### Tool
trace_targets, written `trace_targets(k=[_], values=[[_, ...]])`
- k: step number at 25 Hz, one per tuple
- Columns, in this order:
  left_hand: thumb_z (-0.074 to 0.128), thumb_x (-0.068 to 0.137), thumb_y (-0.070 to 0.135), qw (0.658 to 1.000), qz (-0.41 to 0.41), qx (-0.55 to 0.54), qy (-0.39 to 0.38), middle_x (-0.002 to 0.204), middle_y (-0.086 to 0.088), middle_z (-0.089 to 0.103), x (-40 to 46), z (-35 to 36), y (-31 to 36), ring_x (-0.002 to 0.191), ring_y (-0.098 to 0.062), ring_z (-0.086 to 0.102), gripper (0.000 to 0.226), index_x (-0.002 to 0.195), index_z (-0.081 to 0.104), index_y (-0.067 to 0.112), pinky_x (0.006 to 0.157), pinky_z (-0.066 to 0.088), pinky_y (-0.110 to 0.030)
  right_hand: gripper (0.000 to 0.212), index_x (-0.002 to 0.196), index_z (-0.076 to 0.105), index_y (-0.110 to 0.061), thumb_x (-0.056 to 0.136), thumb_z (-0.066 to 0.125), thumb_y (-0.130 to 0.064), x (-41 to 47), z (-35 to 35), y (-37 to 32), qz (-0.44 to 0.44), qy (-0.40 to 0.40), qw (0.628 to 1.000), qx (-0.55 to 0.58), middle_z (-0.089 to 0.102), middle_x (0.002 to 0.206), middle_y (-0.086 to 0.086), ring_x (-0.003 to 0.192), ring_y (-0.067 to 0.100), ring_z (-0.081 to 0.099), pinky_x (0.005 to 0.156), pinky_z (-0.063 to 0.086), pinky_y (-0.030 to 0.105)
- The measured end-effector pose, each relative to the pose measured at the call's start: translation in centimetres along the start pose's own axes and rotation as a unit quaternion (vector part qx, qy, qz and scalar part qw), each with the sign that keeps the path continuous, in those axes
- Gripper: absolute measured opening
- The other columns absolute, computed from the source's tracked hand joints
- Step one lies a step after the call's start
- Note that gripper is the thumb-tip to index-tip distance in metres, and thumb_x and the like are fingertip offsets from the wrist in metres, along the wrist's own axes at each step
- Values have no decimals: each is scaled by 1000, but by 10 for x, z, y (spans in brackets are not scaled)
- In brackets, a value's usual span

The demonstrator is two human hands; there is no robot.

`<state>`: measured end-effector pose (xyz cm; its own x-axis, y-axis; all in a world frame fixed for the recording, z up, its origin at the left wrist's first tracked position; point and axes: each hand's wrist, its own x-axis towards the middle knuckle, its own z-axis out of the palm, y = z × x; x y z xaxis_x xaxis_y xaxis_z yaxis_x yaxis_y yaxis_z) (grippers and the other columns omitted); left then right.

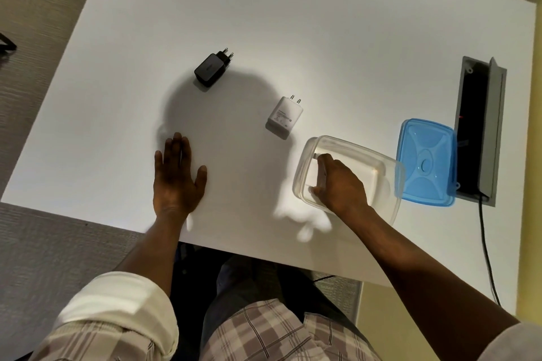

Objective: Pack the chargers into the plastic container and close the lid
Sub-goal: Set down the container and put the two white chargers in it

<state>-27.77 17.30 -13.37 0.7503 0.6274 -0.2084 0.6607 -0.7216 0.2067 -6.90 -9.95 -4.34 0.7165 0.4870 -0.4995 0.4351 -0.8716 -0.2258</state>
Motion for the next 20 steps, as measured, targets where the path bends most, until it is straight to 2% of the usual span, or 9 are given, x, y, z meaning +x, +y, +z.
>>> trace_targets(k=[3, 5, 7, 9, 11, 15, 17, 20], values=[[27, 97, 49, 1000, 4, -11, -2, 170, -7, 6, 1, 1, -1, 157, -25, 6, 77, 160, 3, 12, 128, 8, -45, 68, 134, 39, -22, 78, 74, -37, -13, -15, -3, 25, -10, 1000, 9, 61, 111, 6, 102, 29, 59, 76, 54, 41], [27, 97, 49, 1000, 7, -15, 1, 170, -8, 7, 1, 2, -1, 157, -26, 7, 77, 160, 5, 12, 128, 9, -45, 60, 130, 45, -21, 78, 73, -32, -24, -29, -14, 11, 54, 998, 22, 63, 112, 5, 100, 28, 62, 74, 54, 38], [29, 97, 48, 1000, 8, -17, 8, 169, -9, 9, 0, 2, -1, 157, -26, 10, 77, 160, 7, 11, 128, 9, -45, 52, 123, 49, -24, 77, 74, -27, -24, -44, -37, -48, 139, 988, 54, 65, 107, 2, 91, 24, 65, 69, 53, 33], [29, 97, 48, 1000, 9, -19, 10, 169, -9, 10, 0, 3, -2, 157, -26, 10, 77, 160, 8, 11, 127, 9, -45, 51, 120, 50, -24, 76, 75, -26, -5, -59, -67, -91, 174, 976, 89, 64, 105, 2, 89, 24, 64, 70, 50, 33], [28, 97, 49, 1000, 8, -15, 8, 170, -9, 9, 1, 4, -3, 157, -25, 9, 77, 160, 6, 12, 127, 9, -45, 53, 122, 50, -16, 78, 76, -28, 31, -67, -90, -84, 147, 982, 78, 61, 112, 8, 95, 31, 61, 73, 47, 37], [27, 96, 50, 1000, 8, -16, 6, 170, -7, 8, 2, 3, -4, 157, -25, 8, 77, 161, 4, 14, 128, 9, -44, 58, 125, 43, -3, 82, 73, -30, 84, -54, -109, -38, 56, 998, -18, 48, 123, 17, 101, 39, 57, 75, 46, 42], [28, 96, 50, 1000, 7, -18, 6, 170, -8, 9, 1, 3, -3, 157, -25, 9, 77, 161, 5, 13, 128, 9, -44, 57, 127, 40, -4, 84, 70, -26, 93, -41, -109, -41, 53, 997, -49, 45, 124, 17, 98, 40, 58, 69, 44, 41], [29, 96, 50, 1000, 3, -20, 2, 170, -8, 8, 1, 2, -4, 157, -25, 8, 78, 160, 6, 12, 128, 9, -45, 52, 128, 39, -7, 85, 66, -20, 103, -35, -108, -37, 63, 997, -33, 45, 123, 18, 89, 41, 59, 63, 40, 38]])
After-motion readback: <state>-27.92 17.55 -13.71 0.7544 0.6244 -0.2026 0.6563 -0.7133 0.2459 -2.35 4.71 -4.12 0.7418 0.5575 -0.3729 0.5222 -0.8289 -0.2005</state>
